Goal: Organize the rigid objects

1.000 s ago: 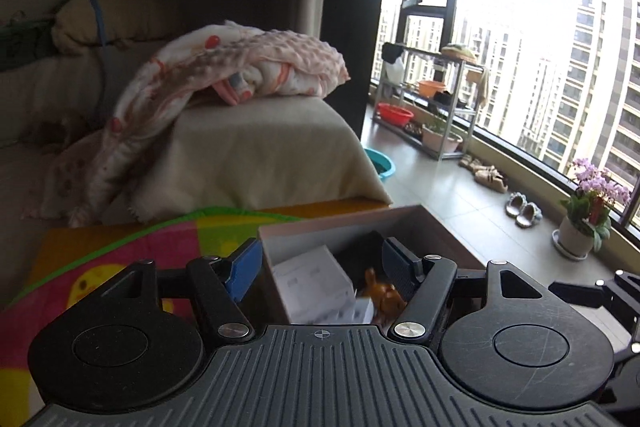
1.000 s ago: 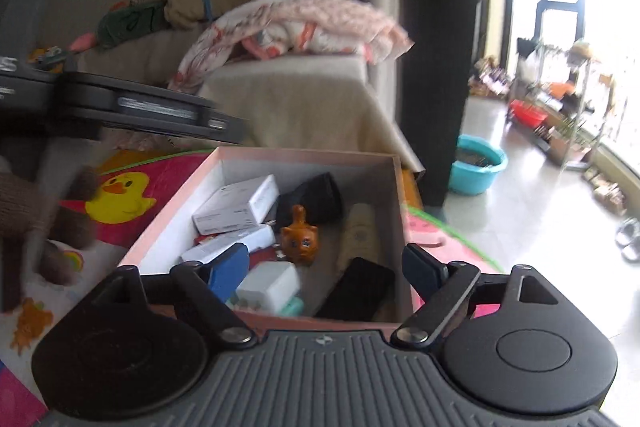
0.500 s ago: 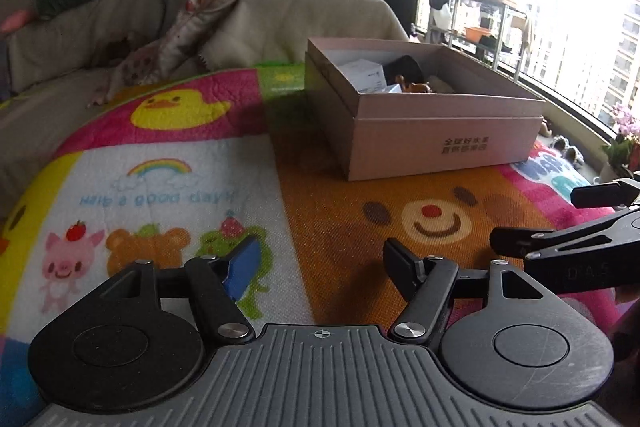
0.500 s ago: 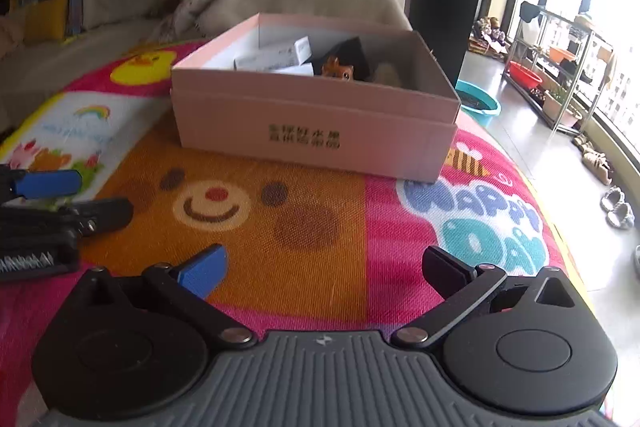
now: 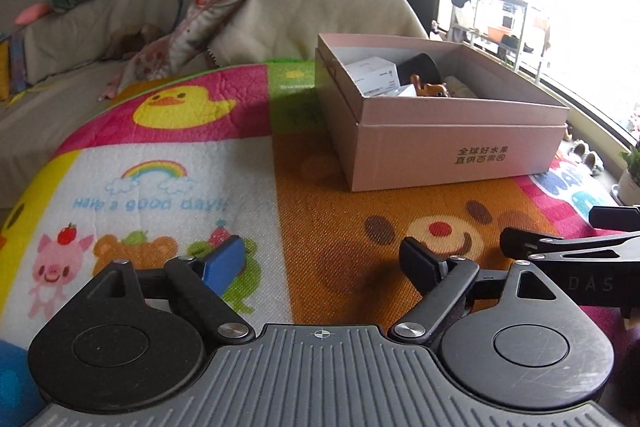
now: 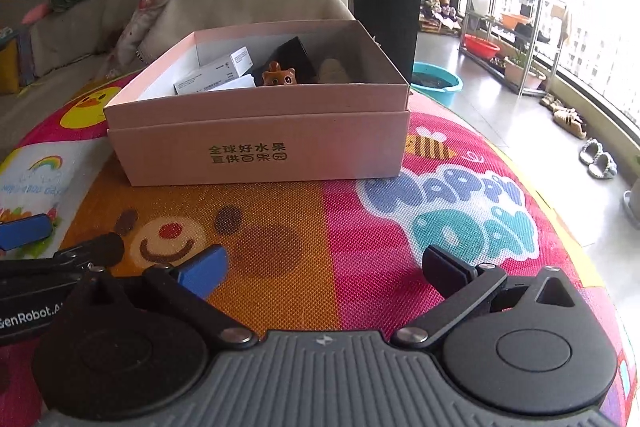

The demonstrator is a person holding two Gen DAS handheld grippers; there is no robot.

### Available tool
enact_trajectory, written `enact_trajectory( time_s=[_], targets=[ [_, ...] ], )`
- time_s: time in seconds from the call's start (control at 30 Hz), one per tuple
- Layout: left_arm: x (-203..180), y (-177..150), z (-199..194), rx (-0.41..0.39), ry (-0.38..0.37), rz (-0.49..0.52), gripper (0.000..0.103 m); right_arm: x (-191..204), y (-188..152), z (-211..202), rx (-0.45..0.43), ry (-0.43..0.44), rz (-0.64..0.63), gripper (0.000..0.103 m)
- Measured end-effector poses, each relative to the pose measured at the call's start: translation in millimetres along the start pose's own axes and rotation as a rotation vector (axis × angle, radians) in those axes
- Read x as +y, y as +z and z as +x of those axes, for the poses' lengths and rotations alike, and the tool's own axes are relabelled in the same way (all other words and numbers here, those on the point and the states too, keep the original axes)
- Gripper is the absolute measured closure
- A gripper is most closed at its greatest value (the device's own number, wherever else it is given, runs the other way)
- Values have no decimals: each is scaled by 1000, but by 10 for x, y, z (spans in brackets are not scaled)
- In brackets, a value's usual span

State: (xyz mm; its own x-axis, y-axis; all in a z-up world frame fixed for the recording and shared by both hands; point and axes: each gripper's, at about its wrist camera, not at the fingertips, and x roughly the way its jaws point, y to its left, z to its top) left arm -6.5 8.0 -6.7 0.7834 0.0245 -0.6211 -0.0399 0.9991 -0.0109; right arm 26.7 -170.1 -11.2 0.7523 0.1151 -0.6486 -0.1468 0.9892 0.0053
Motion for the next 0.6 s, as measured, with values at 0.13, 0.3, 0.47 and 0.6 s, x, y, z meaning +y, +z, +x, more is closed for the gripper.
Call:
enact_trajectory(
  time_s=[0.13,0.3,0.47,0.6],
  targets=[
    [-10,8,4,0,5,-3,13,-40,8,20,-1,26,-10,0],
    [-11,7,4,0,7,-3,13,-40,7,29,-7,22,-2,0],
    [-11,10,6,0,5,-5,13,-32,-2,20,-11,20,-3,0],
    [-10,9,9,1,15,6,13,-45,-4,21,-12,21,-2,0]
  ],
)
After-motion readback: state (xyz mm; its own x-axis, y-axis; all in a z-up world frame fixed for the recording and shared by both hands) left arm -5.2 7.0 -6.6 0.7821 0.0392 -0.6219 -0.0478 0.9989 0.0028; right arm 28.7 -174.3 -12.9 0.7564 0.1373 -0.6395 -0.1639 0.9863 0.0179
